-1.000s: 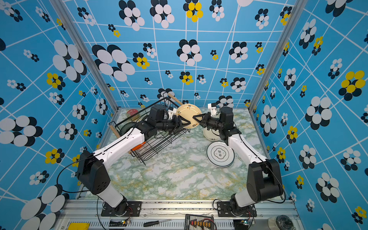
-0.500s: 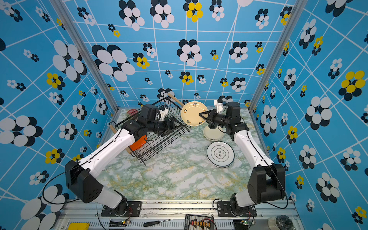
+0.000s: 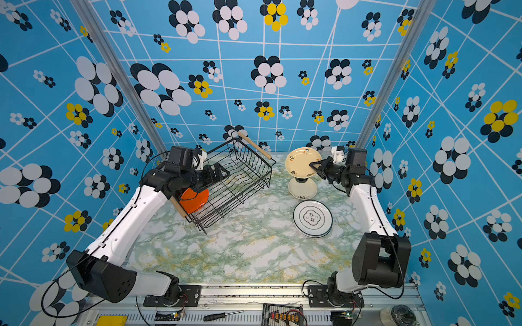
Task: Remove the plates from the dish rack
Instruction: 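Carry the plate down with the right gripper while the left gripper withdraws, then lower the plate onto the flower-print plate and open the right gripper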
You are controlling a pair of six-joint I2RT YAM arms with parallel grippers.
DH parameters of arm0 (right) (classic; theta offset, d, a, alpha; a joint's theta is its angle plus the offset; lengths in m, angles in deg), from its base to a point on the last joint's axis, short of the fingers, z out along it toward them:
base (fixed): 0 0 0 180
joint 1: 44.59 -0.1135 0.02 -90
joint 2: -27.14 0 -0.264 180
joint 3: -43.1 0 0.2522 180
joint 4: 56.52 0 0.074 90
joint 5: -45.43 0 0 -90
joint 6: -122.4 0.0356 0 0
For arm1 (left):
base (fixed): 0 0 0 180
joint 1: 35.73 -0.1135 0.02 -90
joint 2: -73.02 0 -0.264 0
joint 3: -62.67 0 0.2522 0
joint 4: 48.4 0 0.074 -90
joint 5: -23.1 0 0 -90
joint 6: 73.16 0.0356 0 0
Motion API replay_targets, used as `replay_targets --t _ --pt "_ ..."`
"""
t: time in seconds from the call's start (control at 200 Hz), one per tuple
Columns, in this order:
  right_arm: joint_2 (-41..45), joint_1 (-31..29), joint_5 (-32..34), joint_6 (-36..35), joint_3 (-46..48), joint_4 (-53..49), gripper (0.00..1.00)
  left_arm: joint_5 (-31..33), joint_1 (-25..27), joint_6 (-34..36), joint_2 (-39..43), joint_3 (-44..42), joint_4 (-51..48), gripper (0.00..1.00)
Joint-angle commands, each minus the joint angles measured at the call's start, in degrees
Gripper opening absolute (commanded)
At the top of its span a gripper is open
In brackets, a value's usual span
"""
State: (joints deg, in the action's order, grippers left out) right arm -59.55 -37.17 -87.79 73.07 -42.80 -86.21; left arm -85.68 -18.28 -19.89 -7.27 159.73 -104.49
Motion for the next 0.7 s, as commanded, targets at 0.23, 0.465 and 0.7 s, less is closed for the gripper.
replay_targets --t 0.23,0.465,0.7 --pt "-10.7 1.0 15.0 -6.4 -2.5 -6.4 0.01 8.6 -0.3 5.3 1.4 -0.3 -4.0 0.99" --pt "-17.1 1.0 18.7 -7.1 -5.4 -7.7 0.00 18.0 1.7 2.7 2.4 -1.0 -5.1 0.99" --pt "-21.4 1.0 19.4 -7.9 -7.3 -8.8 0.01 24.3 3.0 4.4 -0.7 1.9 -11.3 0.99"
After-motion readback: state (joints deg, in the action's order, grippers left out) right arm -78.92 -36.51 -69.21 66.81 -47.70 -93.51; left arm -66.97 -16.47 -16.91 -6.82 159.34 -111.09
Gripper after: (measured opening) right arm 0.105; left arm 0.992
